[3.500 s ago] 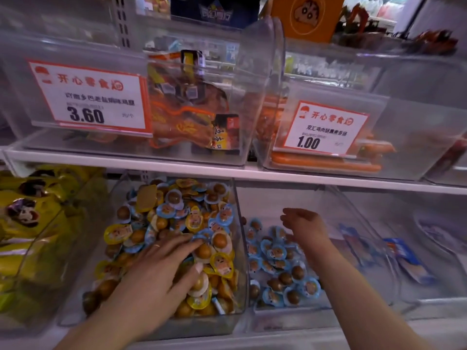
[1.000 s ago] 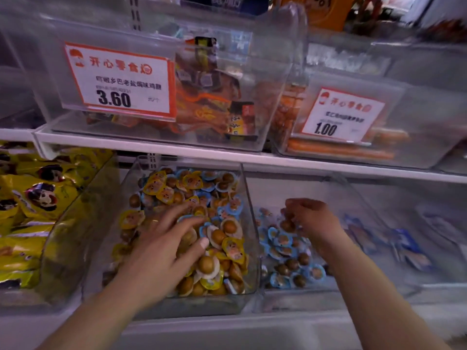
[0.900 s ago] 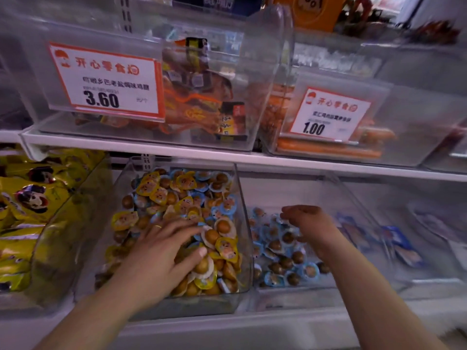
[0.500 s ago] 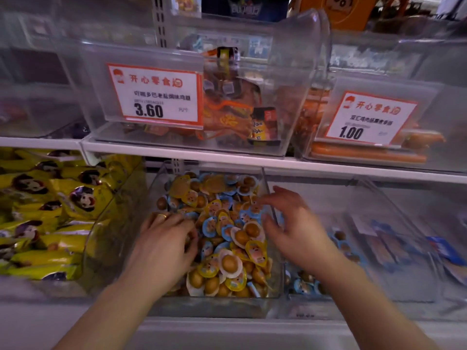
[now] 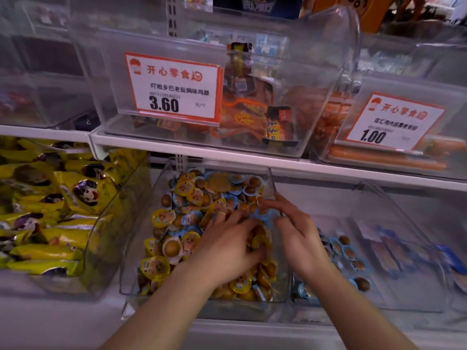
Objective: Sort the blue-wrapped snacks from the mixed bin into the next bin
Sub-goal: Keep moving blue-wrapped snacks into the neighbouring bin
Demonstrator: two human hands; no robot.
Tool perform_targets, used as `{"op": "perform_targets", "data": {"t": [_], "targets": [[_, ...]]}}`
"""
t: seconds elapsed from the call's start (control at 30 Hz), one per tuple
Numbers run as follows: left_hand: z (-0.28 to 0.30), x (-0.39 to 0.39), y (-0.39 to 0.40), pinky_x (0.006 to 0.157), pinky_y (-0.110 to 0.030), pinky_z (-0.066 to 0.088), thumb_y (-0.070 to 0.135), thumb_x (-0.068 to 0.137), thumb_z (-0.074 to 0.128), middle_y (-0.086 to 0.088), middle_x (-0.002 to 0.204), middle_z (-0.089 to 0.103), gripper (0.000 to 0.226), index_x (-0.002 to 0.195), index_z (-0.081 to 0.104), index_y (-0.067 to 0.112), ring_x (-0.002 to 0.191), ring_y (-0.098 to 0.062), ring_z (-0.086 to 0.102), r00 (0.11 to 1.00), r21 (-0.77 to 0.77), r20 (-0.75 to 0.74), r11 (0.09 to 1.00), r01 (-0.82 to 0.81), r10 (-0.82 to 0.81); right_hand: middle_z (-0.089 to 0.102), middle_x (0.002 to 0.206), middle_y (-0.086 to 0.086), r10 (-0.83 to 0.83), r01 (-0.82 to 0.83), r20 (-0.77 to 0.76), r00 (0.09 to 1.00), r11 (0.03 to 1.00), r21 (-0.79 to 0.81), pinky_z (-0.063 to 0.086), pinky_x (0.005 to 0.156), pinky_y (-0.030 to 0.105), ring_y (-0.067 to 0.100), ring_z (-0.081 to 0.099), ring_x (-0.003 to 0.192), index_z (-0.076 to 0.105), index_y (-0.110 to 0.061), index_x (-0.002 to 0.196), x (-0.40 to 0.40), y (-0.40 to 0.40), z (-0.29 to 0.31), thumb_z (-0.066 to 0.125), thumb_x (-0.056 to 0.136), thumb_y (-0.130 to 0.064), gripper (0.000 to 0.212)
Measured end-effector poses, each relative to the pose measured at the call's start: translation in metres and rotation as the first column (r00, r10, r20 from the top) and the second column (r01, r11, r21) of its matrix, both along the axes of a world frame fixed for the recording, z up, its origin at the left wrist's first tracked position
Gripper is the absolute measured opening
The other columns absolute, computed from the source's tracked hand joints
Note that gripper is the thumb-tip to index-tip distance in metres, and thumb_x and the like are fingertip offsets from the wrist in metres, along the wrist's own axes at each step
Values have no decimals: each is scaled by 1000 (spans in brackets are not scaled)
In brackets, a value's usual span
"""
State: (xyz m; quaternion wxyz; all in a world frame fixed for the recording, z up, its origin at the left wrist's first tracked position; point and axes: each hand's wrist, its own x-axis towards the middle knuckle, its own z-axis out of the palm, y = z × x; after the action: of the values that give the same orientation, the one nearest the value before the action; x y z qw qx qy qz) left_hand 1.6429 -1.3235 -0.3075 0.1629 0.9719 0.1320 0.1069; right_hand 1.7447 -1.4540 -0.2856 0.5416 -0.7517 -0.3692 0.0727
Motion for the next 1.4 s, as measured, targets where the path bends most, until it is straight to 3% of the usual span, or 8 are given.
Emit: {"op": "perform_targets", "data": {"t": [0.33,0.47,0.63,0.73,0.87,1.07,1.23,1.4], "targets": [[6,-28,43,72,-29,38,46,77,70,23,91,47,21,89,57,36,90,-7,49,981,-63,138,989,-131,139,55,125,-18,-30,41,116,993,995,-89,31,90,-4,-19,48,111,71,-29,115,10,-6,-1,41,86,-31,41],[7,-46,68,87,-34,51,27,82,73,14,110,60,25,104,63,36,103,-11,61,967,-163,81,961,-225,240,63,130,1,114,36,455,883,950,-309,33,114,31,19,44,136,69,-20,121,11,-7,14,53,89,-18,36],[7,-56,66,95,-35,49,45,84,72,16,131,53,45,126,55,41,115,-10,56,980,-122,49,975,-184,191,27,161,9,434,242,546,716,580,-778,-10,121,49,27,2,154,32,-21,154,8,17,33,51,95,-32,63],[4,-67,62,95,-37,49,46,82,74,18,133,48,53,131,53,42,117,-11,55,982,-85,84,983,-162,169,8,165,19,509,358,492,706,342,-869,-5,123,52,37,-2,152,14,-14,159,-7,42,32,37,102,-35,65],[1,-75,64,89,-30,49,52,81,72,15,126,54,57,133,50,43,112,-12,56,974,-60,93,978,-199,204,4,165,21,519,419,479,708,237,-877,-4,122,56,38,2,152,7,-12,159,-23,52,27,22,107,-29,57],[4,-72,64,82,-28,44,47,81,72,9,116,61,47,124,58,37,107,-16,59,966,-100,61,965,-243,250,45,139,14,362,300,457,813,413,-860,49,91,49,39,51,124,46,-16,140,-42,52,21,45,96,-9,44],[15,-70,62,95,-29,50,20,83,74,14,117,60,40,119,66,35,108,-8,60,893,-349,330,918,-186,307,68,111,2,116,28,223,968,832,-554,49,80,25,22,65,104,61,-26,127,-25,53,31,65,88,-12,42],[8,-69,54,95,-34,48,19,91,64,12,121,55,32,121,66,29,110,-12,57,906,-210,367,968,-139,210,70,100,-9,48,-51,-15,999,948,-315,49,80,14,14,65,102,64,-17,127,-18,52,33,72,86,-6,43]]}}
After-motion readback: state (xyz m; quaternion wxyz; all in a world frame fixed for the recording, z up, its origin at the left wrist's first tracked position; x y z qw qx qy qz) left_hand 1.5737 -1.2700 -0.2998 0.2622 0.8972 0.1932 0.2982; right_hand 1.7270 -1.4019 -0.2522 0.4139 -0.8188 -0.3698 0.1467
